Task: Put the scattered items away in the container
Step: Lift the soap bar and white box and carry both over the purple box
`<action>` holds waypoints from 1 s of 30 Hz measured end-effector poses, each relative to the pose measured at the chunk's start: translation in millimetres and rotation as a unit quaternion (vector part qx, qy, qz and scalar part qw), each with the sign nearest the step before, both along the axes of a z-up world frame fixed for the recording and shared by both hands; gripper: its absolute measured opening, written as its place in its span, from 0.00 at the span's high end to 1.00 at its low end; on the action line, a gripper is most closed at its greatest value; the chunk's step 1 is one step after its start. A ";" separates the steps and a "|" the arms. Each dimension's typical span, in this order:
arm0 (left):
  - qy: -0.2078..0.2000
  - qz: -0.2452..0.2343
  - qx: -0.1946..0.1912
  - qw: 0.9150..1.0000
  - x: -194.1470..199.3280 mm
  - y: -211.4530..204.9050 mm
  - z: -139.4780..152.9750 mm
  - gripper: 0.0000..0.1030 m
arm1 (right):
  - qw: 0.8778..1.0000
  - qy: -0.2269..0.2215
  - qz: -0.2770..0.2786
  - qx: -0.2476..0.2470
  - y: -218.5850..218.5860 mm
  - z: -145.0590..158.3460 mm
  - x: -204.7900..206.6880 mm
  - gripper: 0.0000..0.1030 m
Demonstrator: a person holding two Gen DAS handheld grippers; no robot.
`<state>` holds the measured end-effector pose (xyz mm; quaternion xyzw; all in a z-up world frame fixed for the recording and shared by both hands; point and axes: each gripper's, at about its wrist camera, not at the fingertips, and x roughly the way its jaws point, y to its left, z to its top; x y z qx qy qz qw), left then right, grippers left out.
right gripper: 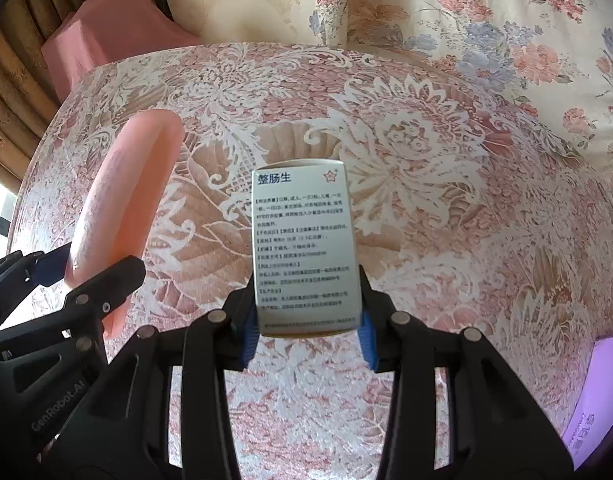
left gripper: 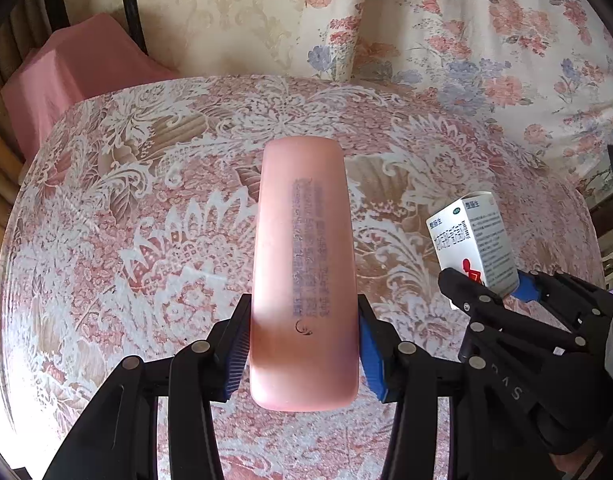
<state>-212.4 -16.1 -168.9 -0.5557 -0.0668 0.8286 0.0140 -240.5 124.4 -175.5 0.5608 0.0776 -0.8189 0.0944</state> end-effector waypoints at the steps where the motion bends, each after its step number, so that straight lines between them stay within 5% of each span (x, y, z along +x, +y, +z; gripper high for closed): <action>1: 0.001 -0.001 -0.001 1.000 0.9 1.4 1.4 0.53 | 1.000 0.001 -0.001 0.000 1.7 1.3 0.9 0.58; 30: 0.022 -0.017 -0.006 1.000 19.0 24.6 26.7 0.53 | 1.000 0.025 -0.017 -0.007 26.8 29.9 20.2 0.58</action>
